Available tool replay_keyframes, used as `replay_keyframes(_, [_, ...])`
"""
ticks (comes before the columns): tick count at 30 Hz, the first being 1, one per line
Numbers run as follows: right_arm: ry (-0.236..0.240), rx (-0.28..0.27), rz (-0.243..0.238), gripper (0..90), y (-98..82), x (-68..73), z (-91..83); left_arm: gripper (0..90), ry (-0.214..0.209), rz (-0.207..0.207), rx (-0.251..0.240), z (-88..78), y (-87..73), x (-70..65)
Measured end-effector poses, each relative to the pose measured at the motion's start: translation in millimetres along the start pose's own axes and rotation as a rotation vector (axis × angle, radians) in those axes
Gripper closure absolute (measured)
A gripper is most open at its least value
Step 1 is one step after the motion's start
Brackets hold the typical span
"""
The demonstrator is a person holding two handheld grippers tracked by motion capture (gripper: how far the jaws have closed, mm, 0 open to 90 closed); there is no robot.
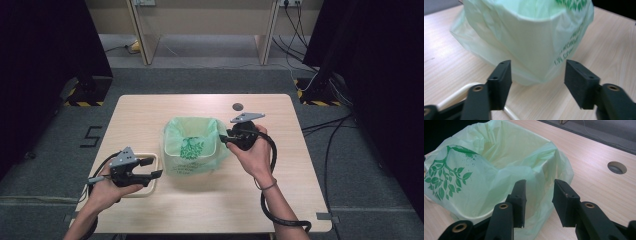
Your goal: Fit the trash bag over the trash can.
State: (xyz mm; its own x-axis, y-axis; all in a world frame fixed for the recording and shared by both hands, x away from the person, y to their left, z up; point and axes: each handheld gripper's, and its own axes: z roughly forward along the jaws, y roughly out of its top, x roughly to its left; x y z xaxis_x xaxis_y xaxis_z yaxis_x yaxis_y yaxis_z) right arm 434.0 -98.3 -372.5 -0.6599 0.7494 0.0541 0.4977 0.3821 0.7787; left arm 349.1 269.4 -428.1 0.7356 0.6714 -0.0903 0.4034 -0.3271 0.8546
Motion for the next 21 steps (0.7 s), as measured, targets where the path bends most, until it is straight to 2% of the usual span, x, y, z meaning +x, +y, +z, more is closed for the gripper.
replay_keyframes(4, [-0.008, -0.007, -0.003, 58.4, -0.6, -0.9, -1.4, 30.1, 0.013, -0.006, -0.027, -2.0, 4.8, -1.8])
replay_keyframes(8, [-0.021, -0.019, -0.002, 55.0, 0.7, -3.8, -5.4, 28.8, 0.007, -0.026, -0.081, -5.3, 13.9, -2.7])
replay_keyframes(11, [-0.029, -0.022, 0.011, 54.1, -0.1, -6.3, -7.0, 29.2, -0.003, -0.040, -0.126, -8.4, 29.5, -2.3])
replay_keyframes(12, [-0.029, -0.021, 0.011, 53.9, -0.3, -7.0, -7.3, 29.7, -0.004, -0.040, -0.139, -8.1, 43.0, -1.4])
replay_keyframes(13, [-0.029, -0.021, 0.011, 53.9, -0.3, -7.0, -7.3, 30.4, -0.004, -0.040, -0.139, -8.1, 43.0, -1.4])
replay_keyframes(14, [-0.028, -0.022, 0.012, 53.6, -0.1, -7.3, -7.4, 31.5, -0.016, -0.042, -0.135, -5.1, 56.5, -0.2])
replay_keyframes(15, [-0.028, -0.022, 0.013, 53.5, 0.2, -7.1, -7.6, 33.5, -0.016, -0.042, -0.135, -5.1, 56.5, -0.2])
replay_keyframes(18, [-0.025, -0.021, 0.012, 53.2, 1.1, -6.9, -7.5, 35.0, -0.029, -0.042, -0.104, 5.5, 74.6, 3.8])
replay_keyframes(20, [-0.024, -0.023, 0.012, 53.1, 1.1, -7.0, -7.4, 37.3, -0.027, -0.069, -0.079, 19.0, 89.3, 11.0])
replay_keyframes(21, [-0.024, -0.025, 0.014, 53.0, 0.8, -7.2, -7.4, 38.5, -0.027, -0.069, -0.079, 19.0, 89.3, 11.0])
